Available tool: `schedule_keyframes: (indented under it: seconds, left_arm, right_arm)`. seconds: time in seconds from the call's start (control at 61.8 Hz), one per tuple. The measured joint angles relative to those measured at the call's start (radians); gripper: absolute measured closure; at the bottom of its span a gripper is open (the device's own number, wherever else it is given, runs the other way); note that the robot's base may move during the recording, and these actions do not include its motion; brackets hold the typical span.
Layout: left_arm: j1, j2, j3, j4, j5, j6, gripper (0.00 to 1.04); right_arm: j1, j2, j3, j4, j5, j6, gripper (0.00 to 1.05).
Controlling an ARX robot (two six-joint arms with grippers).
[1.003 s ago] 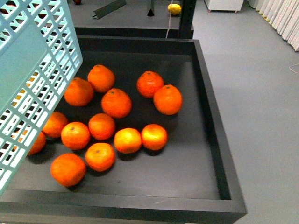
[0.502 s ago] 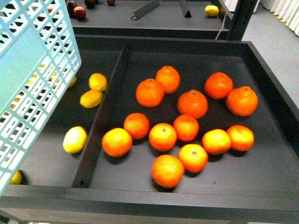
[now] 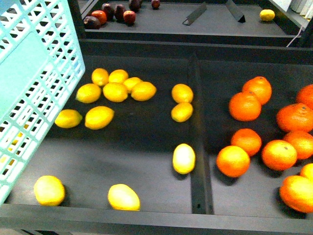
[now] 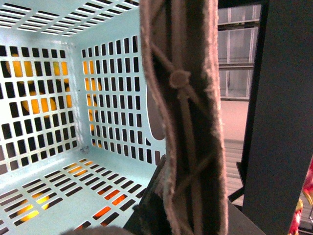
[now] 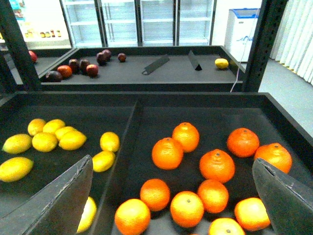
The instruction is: Pick lemon and mango into basket
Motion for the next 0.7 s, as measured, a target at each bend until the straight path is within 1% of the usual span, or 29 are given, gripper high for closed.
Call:
schedule_keyframes:
  seconds: [0.696]
  left_arm:
    - [0.000, 0.000, 0.000, 0.000, 0.001, 0.000, 1.00]
  right_arm:
    - [0.000, 0.002, 0.000, 0.000, 0.000, 0.000, 0.09]
